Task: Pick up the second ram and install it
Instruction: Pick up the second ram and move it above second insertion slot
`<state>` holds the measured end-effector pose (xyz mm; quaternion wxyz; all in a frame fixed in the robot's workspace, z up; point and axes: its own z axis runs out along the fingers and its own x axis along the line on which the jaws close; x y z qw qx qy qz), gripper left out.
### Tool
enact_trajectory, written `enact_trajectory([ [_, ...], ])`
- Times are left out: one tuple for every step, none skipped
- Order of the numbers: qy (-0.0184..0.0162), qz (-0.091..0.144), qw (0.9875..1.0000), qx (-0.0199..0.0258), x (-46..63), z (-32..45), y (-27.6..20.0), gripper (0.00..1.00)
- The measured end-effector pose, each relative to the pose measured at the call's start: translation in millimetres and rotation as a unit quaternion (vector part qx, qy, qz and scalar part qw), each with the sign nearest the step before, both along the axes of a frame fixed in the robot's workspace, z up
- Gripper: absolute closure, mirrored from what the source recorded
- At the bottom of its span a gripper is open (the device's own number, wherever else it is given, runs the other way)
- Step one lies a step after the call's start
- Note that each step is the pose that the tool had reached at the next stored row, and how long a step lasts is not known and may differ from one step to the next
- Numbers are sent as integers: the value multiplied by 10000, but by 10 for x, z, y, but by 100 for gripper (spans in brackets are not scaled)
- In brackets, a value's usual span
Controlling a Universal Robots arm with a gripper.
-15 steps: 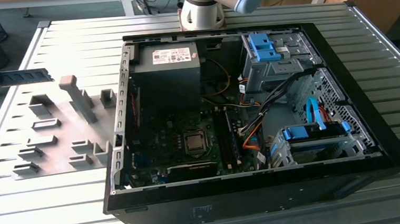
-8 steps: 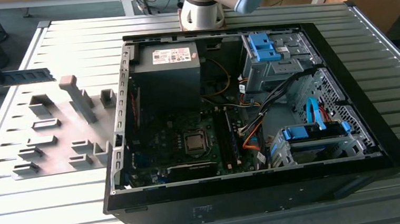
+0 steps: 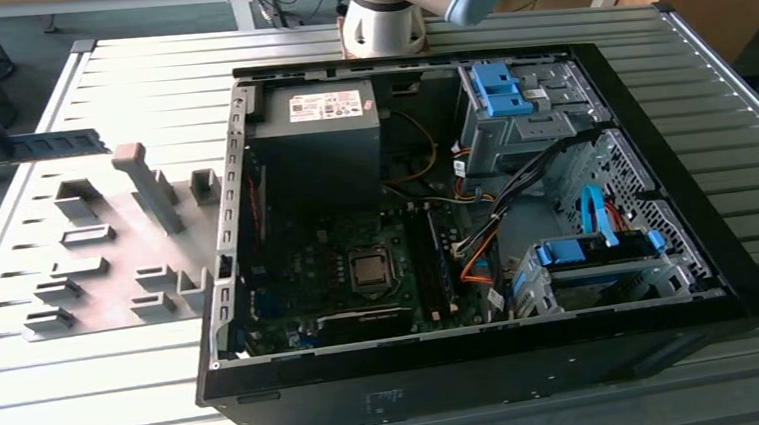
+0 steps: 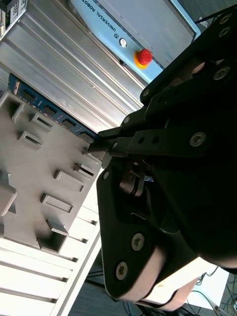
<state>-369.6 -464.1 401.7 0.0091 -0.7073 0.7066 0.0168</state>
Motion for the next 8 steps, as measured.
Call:
enact_trajectory([
  [0, 0, 10000, 0, 4, 0, 0, 86],
  [1, 0, 10000, 0, 8, 1, 0, 86],
  [0, 0, 10000, 0, 11, 0, 0, 86],
  [1, 0, 10000, -1, 16, 1, 0, 86],
  [1, 0, 10000, -1, 20, 1, 0, 86],
  [0, 0, 10000, 0, 24, 1, 0, 86],
  [1, 0, 10000, 0, 29, 1, 0, 86],
  [1, 0, 10000, -1, 34, 1, 0, 86],
])
